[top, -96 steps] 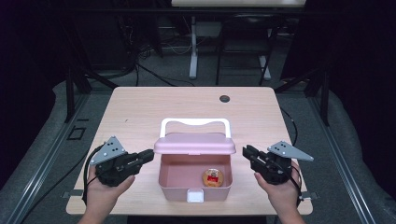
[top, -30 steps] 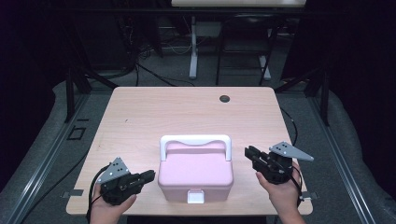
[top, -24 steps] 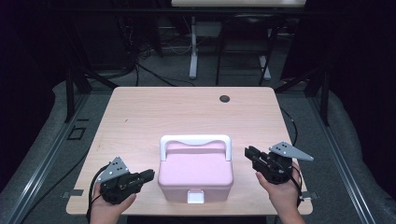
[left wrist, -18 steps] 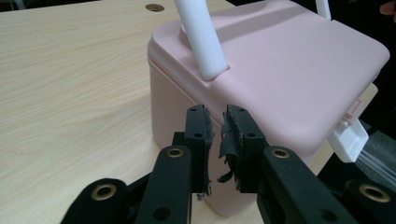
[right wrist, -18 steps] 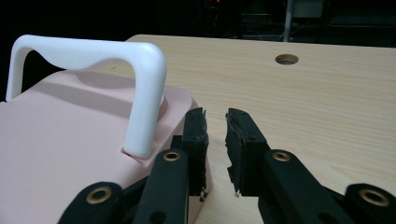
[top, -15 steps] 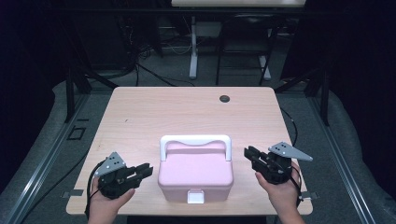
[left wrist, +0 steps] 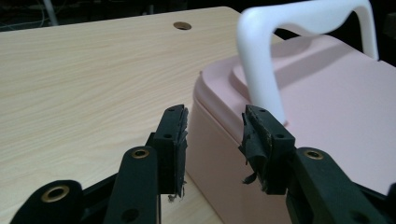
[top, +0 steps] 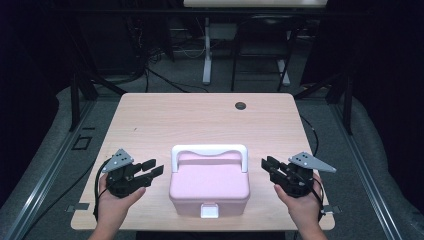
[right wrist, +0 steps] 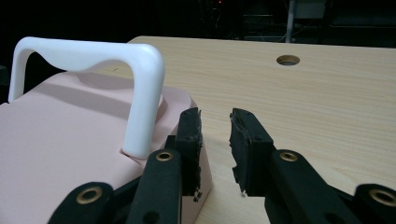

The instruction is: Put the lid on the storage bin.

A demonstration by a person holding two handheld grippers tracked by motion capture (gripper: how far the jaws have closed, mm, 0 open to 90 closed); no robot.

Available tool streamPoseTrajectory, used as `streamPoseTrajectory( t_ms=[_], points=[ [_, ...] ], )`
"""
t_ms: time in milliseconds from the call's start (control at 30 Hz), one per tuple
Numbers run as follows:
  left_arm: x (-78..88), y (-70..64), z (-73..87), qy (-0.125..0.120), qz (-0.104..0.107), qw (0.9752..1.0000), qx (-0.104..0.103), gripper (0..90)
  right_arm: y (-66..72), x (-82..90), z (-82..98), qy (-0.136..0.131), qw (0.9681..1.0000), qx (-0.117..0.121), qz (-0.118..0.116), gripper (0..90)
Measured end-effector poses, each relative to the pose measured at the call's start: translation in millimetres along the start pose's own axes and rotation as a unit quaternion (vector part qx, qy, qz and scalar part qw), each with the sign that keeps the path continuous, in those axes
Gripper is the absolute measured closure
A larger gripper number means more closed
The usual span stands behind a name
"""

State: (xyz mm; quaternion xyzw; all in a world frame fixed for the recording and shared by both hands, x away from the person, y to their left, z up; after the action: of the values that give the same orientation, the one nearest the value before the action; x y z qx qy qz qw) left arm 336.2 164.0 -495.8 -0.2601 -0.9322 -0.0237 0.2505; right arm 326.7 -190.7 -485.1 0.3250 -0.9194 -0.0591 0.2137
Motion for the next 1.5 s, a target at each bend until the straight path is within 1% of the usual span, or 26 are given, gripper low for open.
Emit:
streamPoseTrajectory(
  t_ms=[33,67,100,133,200,267,367,400,433,533,600,633,733,833,867,900,933,1167,1200,1333,1400,1500],
  points=[
    [-1.7,2.4,-1.2,-0.003,-0.003,1.0,0.002,58.6,-0.5,0.2,0.1,0.0,1.0,0.0,0.001,72.6],
    [-2.8,5.1,-1.7,0.001,-0.008,1.0,0.002,58.0,-1.0,0.3,0.3,0.001,1.0,0.0,0.001,72.5],
    [-4.5,7.4,-2.6,-0.001,-0.009,1.0,0.004,57.6,-1.6,0.2,0.5,0.001,1.0,0.0,0.002,72.4],
    [-6.5,9.9,-3.2,-0.002,-0.014,0.9999,0.009,57.2,-1.9,-0.2,0.6,0.0,1.0,-0.002,0.001,72.3],
    [-9.7,14.7,-3.4,-0.003,-0.016,0.9998,0.011,56.6,-3.5,-0.3,1.3,0.001,1.0,0.0,0.004,71.6],
    [-13.9,18.6,-1.4,-0.007,-0.016,0.9997,0.018,55.9,-4.7,-0.5,2.5,0.002,1.0,-0.001,0.006,71.2],
    [-19.7,24.0,5.7,-0.009,-0.021,0.9996,0.019,55.8,-7.4,-1.2,4.2,0.003,1.0,0.0,0.008,70.7],
    [-21.6,26.5,9.5,-0.002,-0.024,0.9995,0.018,55.7,-8.4,-1.6,4.7,0.003,1.0,0.001,0.009,70.7],
    [-24.3,28.2,12.7,-0.002,-0.025,0.9995,0.021,55.7,-9.5,-1.9,5.5,0.004,0.9999,0.0,0.011,70.7],
    [-29.4,33.8,22.6,0.008,-0.035,0.9992,0.02,55.4,-12.5,-3.6,8.4,0.006,0.9999,-0.001,0.014,70.5],
    [-31.7,35.4,27.6,0.011,-0.04,0.9991,0.013,55.4,-14.1,-5.5,10.9,0.009,0.9998,-0.001,0.016,70.4],
    [-31.8,36.5,30.1,0.017,-0.041,0.999,0.006,55.4,-15.6,-6.4,12.2,0.01,0.9998,0.001,0.019,70.4],
    [-33.0,38.8,34.8,0.016,-0.046,0.9988,-0.001,55.4,-18.9,-9.1,16.3,0.012,0.9996,0.002,0.024,70.3],
    [-34.6,42.6,38.6,0.015,-0.054,0.9984,0.004,55.4,-21.2,-11.1,19.5,0.012,0.9996,0.005,0.026,70.0],
    [-34.3,43.9,40.1,0.017,-0.053,0.9985,0.004,55.4,-21.8,-11.7,20.4,0.012,0.9995,0.006,0.027,69.8],
    [-35.1,44.9,41.1,0.015,-0.055,0.9984,0.008,55.3,-22.3,-12.2,21.2,0.012,0.9995,0.007,0.028,69.8],
    [-35.3,45.6,42.6,0.017,-0.054,0.9984,0.01,55.1,-22.9,-12.4,21.8,0.012,0.9994,0.009,0.03,69.7],
    [-38.8,48.4,50.5,0.022,-0.057,0.9981,0.012,55.1,-25.8,-17.0,29.2,0.019,0.9987,0.024,0.04,68.8],
    [-39.1,48.6,51.7,0.025,-0.057,0.998,0.009,55.1,-26.3,-18.0,30.7,0.021,0.9987,0.024,0.041,68.7],
    [-40.7,48.1,56.0,0.034,-0.055,0.9979,0.007,55.1,-32.1,-21.3,36.8,0.027,0.9984,0.019,0.047,67.9],
    [-42.0,47.4,57.3,0.032,-0.056,0.9979,0.009,54.9,-35.6,-22.9,39.6,0.027,0.9984,0.012,0.049,67.7],
    [-42.6,46.7,59.0,0.033,-0.058,0.9977,0.012,54.8,-39.5,-23.7,42.8,0.029,0.9981,0.008,0.053,67.6]
  ],
)
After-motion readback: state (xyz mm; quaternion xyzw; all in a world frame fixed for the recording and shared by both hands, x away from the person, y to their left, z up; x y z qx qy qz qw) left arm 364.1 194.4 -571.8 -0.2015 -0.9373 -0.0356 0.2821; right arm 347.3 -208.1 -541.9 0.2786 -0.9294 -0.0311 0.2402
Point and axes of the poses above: each handheld gripper's, and its own axes: x roughly backward along the jaws, z roughly out of its underside, y roughly to its left, the point moved 8 cm from there along -x, roughly forward along the jaws, and after that the axes turned 10 degrees about -z, right-handed, at the moved point
